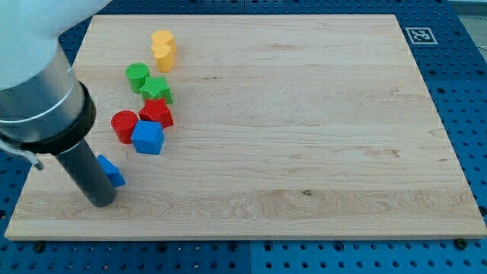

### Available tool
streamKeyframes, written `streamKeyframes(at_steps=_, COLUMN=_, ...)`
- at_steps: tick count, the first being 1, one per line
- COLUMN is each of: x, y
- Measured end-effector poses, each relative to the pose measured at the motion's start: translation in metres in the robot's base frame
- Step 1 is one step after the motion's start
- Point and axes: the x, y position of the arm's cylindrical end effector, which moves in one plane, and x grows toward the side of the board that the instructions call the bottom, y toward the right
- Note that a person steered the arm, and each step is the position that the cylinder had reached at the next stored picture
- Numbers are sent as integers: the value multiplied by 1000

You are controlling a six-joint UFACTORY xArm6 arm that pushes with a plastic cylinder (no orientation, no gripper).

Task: Push the blue triangle to blue cube

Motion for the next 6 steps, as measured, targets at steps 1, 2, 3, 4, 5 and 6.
streamKeyframes(at_steps=1, x=0, y=-21)
streamKeyframes(at_steps=2, x=-7, y=-25)
streamKeyframes(at_steps=3, x=-20, y=-22)
streamKeyframes(at_steps=4, x=-33, y=-13)
streamKeyframes(at_steps=5, x=-40, y=-2)
streamKeyframes(at_steps=6, x=-19, y=2)
